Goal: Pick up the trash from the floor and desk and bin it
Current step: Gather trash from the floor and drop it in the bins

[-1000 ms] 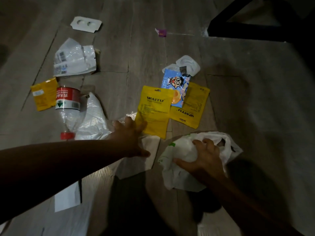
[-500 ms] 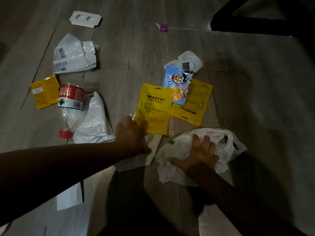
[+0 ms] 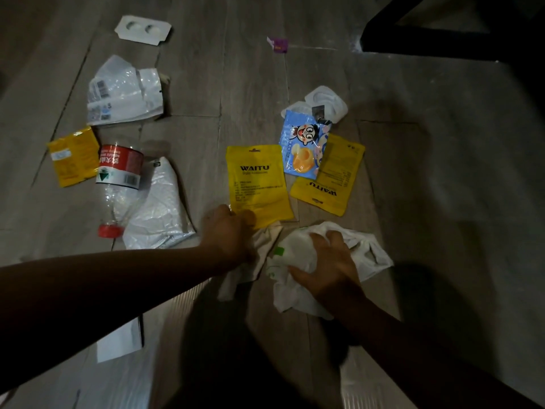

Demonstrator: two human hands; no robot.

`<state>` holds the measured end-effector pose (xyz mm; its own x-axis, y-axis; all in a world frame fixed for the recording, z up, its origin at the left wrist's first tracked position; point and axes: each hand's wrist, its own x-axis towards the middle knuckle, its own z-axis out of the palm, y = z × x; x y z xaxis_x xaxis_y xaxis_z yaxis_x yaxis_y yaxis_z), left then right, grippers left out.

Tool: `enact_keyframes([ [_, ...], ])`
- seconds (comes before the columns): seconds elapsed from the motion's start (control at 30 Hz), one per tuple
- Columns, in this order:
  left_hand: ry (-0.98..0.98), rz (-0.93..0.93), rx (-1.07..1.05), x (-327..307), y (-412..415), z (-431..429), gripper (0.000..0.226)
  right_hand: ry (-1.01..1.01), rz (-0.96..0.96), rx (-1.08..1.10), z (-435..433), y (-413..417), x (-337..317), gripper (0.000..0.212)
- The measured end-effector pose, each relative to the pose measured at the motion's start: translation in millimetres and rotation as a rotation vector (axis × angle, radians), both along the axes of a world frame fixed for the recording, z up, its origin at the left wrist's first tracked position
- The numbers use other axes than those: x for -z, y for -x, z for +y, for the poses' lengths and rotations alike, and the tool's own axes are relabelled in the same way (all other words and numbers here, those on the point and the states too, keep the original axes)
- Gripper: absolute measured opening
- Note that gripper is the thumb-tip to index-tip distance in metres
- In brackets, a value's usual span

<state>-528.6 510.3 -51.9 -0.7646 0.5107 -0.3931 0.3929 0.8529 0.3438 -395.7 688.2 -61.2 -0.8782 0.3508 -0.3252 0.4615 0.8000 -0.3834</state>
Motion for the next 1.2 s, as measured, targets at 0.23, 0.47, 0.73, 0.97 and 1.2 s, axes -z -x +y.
enact_keyframes([
  [0.23, -0.073, -0.051, 0.012, -5, 8, -2, 0.055, 0.006, 0.022, -0.063, 5, 13, -9, 0.057],
  [0.47, -0.117, -0.052, -0.029, -7, 14, -8, 0.033, 0.125, 0.014, 0.029, 8, 17, -14, 0.025],
  [0.73, -0.284, -0.102, -0.201, -40, 24, -16, 0.011, 0.293, 0.133, 0.167, 21, 5, -32, 0.012],
  [0.97, -0.471, 0.004, -0.251, -108, 36, -26, 0.026, 0.345, 0.315, 0.245, 32, 27, -91, 0.017],
  [1.2, -0.570, 0.080, -0.419, -185, 60, -23, 0.022, 0.440, 0.458, 0.283, 32, 88, -175, 0.012],
])
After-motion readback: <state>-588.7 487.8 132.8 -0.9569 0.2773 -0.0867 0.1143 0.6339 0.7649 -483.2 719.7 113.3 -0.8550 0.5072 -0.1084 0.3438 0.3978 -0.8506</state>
